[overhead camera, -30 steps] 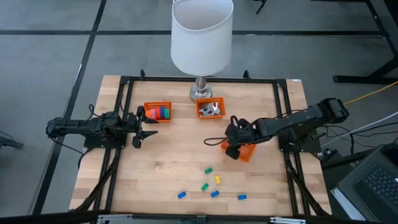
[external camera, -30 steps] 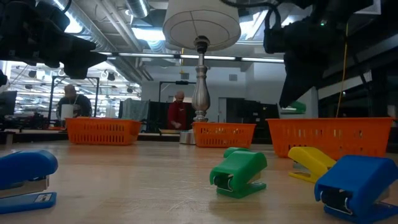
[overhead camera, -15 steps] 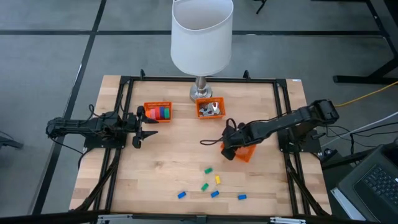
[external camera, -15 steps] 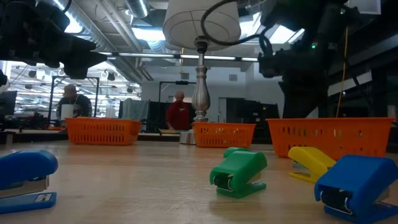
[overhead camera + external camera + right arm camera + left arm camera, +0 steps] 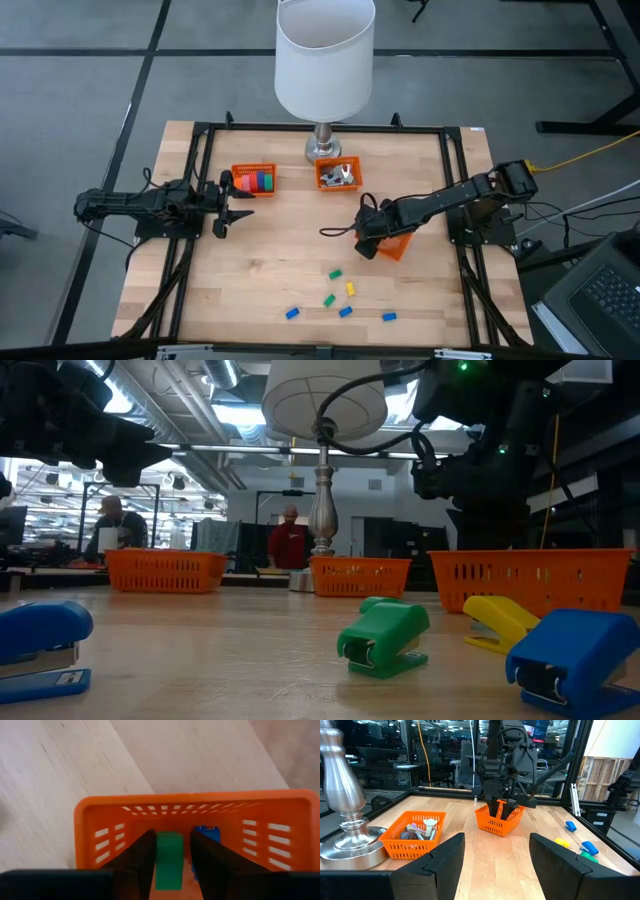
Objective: Pick and place Stapler, Stapler remover, tape
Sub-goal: Put the green stapler into the bottom orange bin
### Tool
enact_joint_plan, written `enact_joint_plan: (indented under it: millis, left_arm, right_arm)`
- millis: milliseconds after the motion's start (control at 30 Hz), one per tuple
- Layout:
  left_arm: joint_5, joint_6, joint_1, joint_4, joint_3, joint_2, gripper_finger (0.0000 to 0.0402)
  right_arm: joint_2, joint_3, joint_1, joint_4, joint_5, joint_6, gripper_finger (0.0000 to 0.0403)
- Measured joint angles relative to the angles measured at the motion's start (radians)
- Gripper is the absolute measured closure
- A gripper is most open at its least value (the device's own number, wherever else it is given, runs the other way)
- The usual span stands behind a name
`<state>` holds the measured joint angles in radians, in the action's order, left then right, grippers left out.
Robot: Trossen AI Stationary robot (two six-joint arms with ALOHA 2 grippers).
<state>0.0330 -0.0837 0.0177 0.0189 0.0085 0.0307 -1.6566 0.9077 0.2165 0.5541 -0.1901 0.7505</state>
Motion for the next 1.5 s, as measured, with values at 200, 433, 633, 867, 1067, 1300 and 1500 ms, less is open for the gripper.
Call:
enact_joint_plan:
  millis: [200, 433, 633, 867, 1067, 1300, 1500]
  left_arm:
    - [0.0, 0.0, 0.0, 0.0, 0.0, 0.0, 0.0183]
    - [0.0, 0.0, 0.0, 0.0, 0.0, 0.0, 0.0183]
    - [0.0, 0.0, 0.0, 0.0, 0.0, 0.0, 0.0183]
    - [0.0, 0.0, 0.0, 0.0, 0.0, 0.0, 0.0183]
    - [0.0, 0.0, 0.0, 0.0, 0.0, 0.0, 0.0183]
    - [0.0, 0.0, 0.0, 0.0, 0.0, 0.0, 0.0183]
    - [0.0, 0.0, 0.0, 0.0, 0.0, 0.0, 0.0183]
  right_arm:
    - [0.0, 0.0, -0.016, 0.003, 0.064, 0.005, 0.027]
    - [0.0, 0.048, -0.049, 0.096, 0.112, 0.0, 0.0268]
    - [0.0, 0.159, -0.098, 0.241, 0.112, 0.001, 0.0268]
    - [0.001, 0.275, -0.082, 0.148, 0.112, -0.003, 0.0267]
    - [0.001, 0.301, 0.039, -0.116, 0.093, -0.149, 0.0267]
    - [-0.01, 0.301, 0.147, -0.309, -0.016, -0.186, 0.0267]
    - [-0.063, 0.301, 0.171, -0.38, -0.16, -0.333, 0.0267]
